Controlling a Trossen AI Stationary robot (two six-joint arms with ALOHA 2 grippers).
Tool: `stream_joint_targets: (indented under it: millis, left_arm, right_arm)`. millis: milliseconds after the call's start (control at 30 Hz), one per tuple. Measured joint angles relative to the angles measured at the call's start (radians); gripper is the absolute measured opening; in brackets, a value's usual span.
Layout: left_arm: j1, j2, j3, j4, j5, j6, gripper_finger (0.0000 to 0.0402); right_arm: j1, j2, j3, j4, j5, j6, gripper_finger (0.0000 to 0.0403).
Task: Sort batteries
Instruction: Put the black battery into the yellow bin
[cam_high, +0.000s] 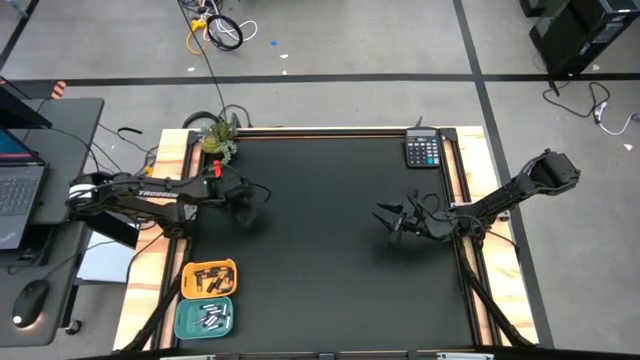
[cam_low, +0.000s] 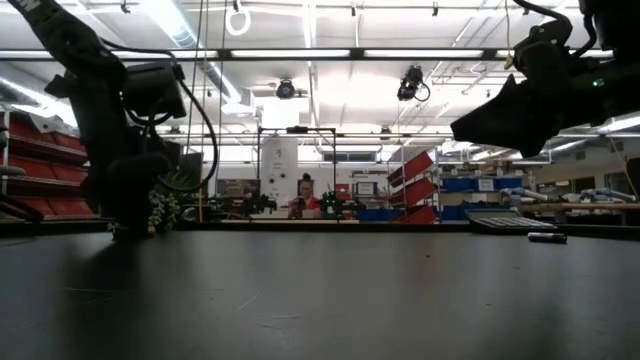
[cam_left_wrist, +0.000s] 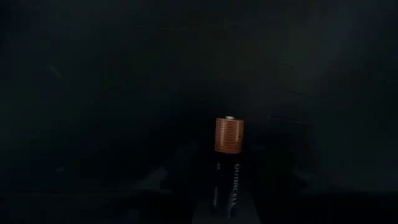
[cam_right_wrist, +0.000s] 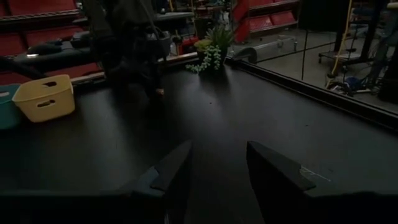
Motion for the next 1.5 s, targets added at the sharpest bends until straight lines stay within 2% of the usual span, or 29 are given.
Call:
stream_joint_targets:
  millis: [133, 167, 467, 633, 700, 733, 833, 900, 1000, 1100, 1200, 1267, 1367, 1500]
  left_arm:
    - [-0.024, 0.001, -0.004, 0.005, -0.044, -0.005, 0.0052]
    - [-0.028, 0.000, -0.004, 0.005, -0.048, -0.002, 0.0042]
    - [-0.098, -0.022, 0.049, 0.014, -0.147, 0.052, 0.0042]
    - [-0.122, -0.062, 0.128, 0.074, -0.140, 0.100, 0.0042]
    - [-0.137, -0.075, 0.163, 0.080, -0.067, 0.113, 0.0042]
    - [-0.144, -0.079, 0.180, 0.079, 0.000, 0.111, 0.0042]
    - [-0.188, -0.076, 0.206, 0.038, 0.270, 0.046, 0.0042]
    - [-0.249, -0.076, 0.214, 0.037, 0.414, -0.021, 0.0042]
    - [-0.380, -0.078, 0.217, 0.036, 0.486, -0.163, 0.0042]
    - [-0.520, -0.077, 0.216, 0.035, 0.472, -0.303, 0.0042]
    - [-0.646, -0.079, 0.216, 0.033, 0.391, -0.424, 0.0042]
    - [-0.715, -0.085, 0.218, 0.021, 0.326, -0.490, 0.0042]
    - [-0.801, -0.095, 0.249, -0.084, 0.233, -0.583, 0.0042]
    - [-0.905, -0.105, 0.341, -0.286, 0.128, -0.729, 0.0042]
  right_arm:
    - [0.000, 0.000, 0.000, 0.004, 0.000, 0.000, 0.0164]
    - [0.000, 0.000, 0.000, 0.007, 0.000, 0.000, 0.0164]
    - [-0.002, 0.000, 0.000, 0.006, 0.002, -0.001, 0.0164]
    - [-0.008, 0.000, 0.000, 0.005, 0.003, 0.000, 0.0164]
    - [-0.009, 0.000, 0.000, 0.002, 0.004, 0.002, 0.0164]
    - [-0.009, 0.000, 0.000, 0.002, 0.005, 0.002, 0.0164]
    - [-0.009, 0.000, 0.000, 0.002, 0.019, 0.002, 0.0164]
    - [-0.008, 0.000, 0.000, 0.000, 0.047, -0.002, 0.0164]
    - [-0.008, 0.000, 0.000, 0.002, 0.118, -0.025, 0.0164]
    - [-0.009, 0.000, 0.000, 0.022, 0.209, -0.064, 0.0164]
    - [-0.018, 0.000, 0.000, 0.103, 0.243, -0.161, 0.0164]
    - [-0.030, 0.000, 0.000, 0.172, 0.223, -0.239, 0.0164]
    - [-0.050, 0.000, 0.000, 0.247, 0.166, -0.315, 0.0164]
    - [-0.081, -0.001, 0.000, 0.189, 0.105, -0.271, 0.0164]
